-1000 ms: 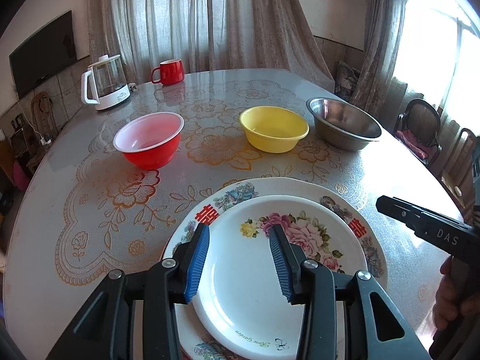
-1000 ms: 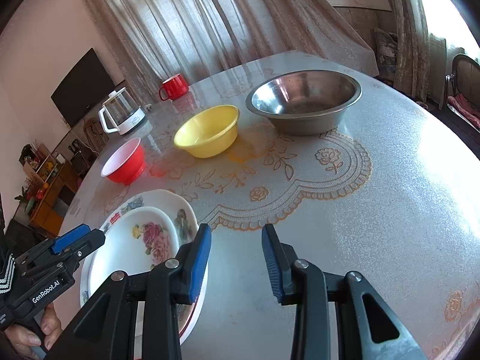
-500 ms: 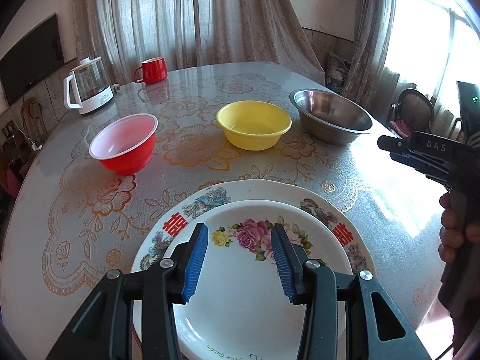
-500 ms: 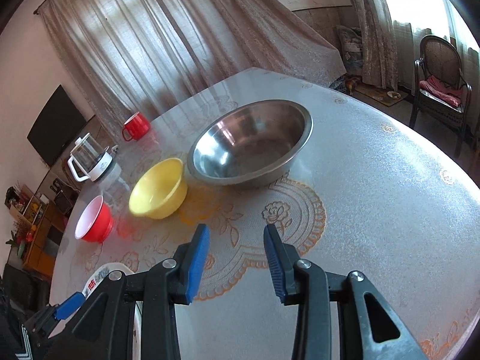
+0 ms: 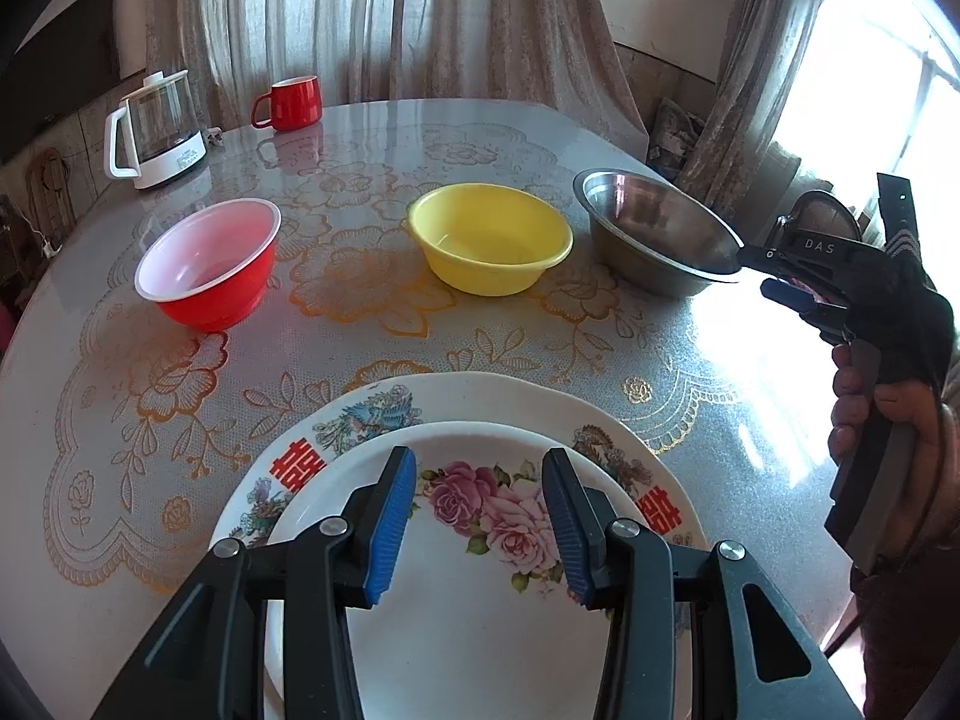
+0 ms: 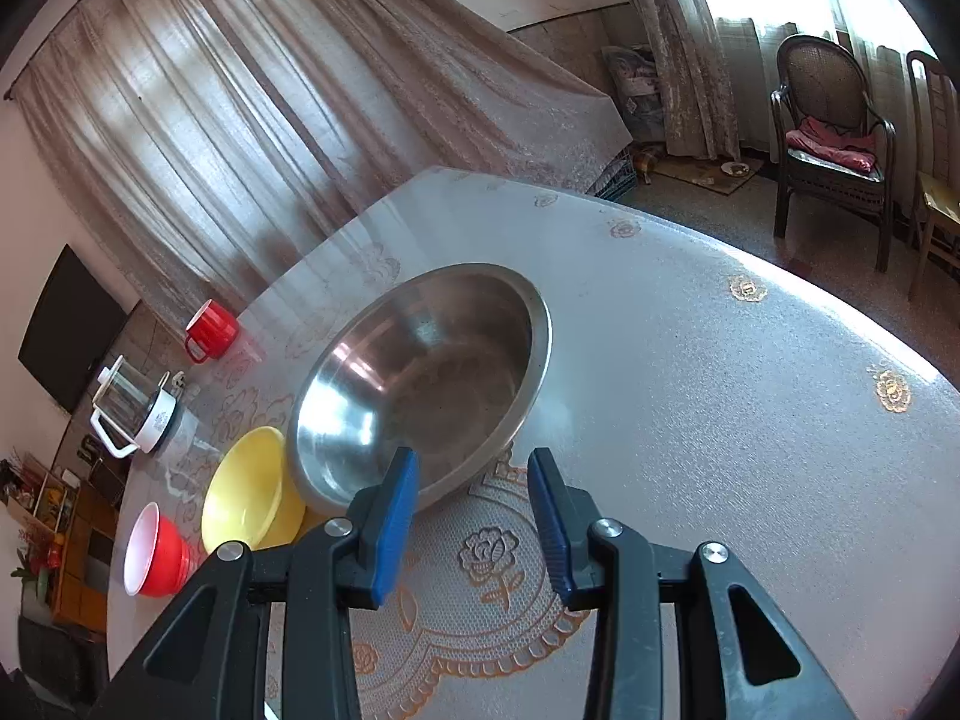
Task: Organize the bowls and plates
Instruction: 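Grasp the steel bowl rim with the right gripper and lift it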
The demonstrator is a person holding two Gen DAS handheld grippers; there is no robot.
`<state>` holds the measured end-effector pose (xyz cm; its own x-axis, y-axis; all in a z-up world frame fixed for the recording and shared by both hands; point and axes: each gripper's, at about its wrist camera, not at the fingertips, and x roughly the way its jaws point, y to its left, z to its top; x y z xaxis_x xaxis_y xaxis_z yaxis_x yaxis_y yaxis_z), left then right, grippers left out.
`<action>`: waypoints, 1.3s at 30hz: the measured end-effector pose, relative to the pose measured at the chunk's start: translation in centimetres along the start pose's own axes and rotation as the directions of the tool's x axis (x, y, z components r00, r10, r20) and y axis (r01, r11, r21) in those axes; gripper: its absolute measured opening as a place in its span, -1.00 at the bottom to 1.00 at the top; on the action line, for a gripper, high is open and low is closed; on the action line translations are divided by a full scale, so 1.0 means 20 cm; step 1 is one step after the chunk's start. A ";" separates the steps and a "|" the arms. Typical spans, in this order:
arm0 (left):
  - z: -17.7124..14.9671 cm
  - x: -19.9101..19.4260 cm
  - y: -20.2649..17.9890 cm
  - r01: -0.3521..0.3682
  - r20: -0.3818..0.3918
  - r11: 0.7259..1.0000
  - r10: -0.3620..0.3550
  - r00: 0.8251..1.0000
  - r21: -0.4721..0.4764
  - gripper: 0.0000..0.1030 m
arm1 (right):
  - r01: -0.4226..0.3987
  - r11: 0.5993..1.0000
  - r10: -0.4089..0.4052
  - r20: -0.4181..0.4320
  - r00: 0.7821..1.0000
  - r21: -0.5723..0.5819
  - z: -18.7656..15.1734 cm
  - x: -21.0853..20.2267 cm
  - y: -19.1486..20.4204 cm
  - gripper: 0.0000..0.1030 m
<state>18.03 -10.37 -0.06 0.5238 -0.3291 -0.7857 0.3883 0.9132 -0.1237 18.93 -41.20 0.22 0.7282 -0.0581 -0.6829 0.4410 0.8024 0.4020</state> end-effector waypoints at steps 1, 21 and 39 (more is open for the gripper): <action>0.02 0.00 0.00 0.014 0.002 1.000 -0.014 1.000 -0.002 -0.13 | 0.016 1.000 -0.016 0.000 1.000 0.007 0.01 0.02 -0.01 -0.27; 0.31 0.22 -0.19 0.185 -0.036 0.981 -0.187 0.982 -0.058 -0.52 | -0.067 0.994 0.076 -0.100 0.992 0.089 0.02 0.08 -0.08 -0.69; 0.41 0.34 -0.32 0.208 -0.033 0.976 -0.210 0.977 -0.060 -0.13 | -0.088 0.993 0.096 -0.111 0.989 0.075 -0.08 -0.13 -0.20 -0.43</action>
<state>25.37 -20.38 0.26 0.4050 -0.5058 -0.7617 0.4423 0.8375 -0.3209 14.38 -43.38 -0.53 0.7040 0.0854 -0.7051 0.4138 0.7575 0.5049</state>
